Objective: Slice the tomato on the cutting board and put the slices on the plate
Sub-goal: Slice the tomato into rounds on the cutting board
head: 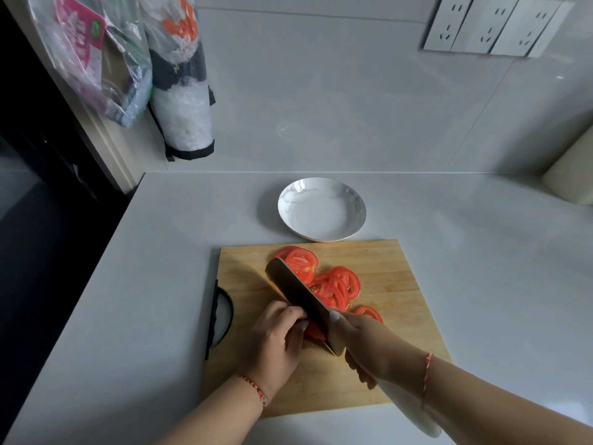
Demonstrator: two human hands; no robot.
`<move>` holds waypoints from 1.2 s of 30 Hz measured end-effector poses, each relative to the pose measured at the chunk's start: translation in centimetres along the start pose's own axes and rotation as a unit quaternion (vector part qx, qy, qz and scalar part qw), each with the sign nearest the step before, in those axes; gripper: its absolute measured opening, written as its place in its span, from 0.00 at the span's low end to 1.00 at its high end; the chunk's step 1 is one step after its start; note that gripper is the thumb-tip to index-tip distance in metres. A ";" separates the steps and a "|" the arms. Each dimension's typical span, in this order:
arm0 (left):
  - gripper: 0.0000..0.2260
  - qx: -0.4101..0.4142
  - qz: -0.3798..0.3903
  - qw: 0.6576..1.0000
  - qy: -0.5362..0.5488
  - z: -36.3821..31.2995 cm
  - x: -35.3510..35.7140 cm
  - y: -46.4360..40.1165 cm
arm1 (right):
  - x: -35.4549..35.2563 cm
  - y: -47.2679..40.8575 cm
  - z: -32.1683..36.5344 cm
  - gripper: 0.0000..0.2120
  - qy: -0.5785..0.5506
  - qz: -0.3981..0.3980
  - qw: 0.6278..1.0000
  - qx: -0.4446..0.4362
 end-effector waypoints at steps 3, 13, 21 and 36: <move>0.06 0.017 -0.008 1.000 0.002 0.0 -0.1 0.1 | -0.2 -0.3 -0.4 0.24 -0.023 -0.008 1.000 0.013; 0.07 0.099 0.032 0.994 -0.011 -0.2 -0.2 0.5 | -0.2 -0.1 0.1 0.23 -0.018 0.012 1.000 0.015; 0.07 0.066 0.017 0.997 0.017 -0.3 -0.2 0.4 | 0.4 -1.4 1.3 0.24 0.024 0.013 1.000 0.001; 0.11 0.070 0.015 0.996 -0.051 0.0 0.3 0.7 | 0.2 -1.2 1.0 0.25 -0.018 -0.003 1.000 0.003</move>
Point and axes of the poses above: each hand's wrist, its own y-axis away from the middle knuckle, its own x-axis out of the palm, z = x × y, the point moved 2 cm from there along -y, towards the middle knuckle, and after that the axes turned 3 degrees about -y, right-handed, at the moved point
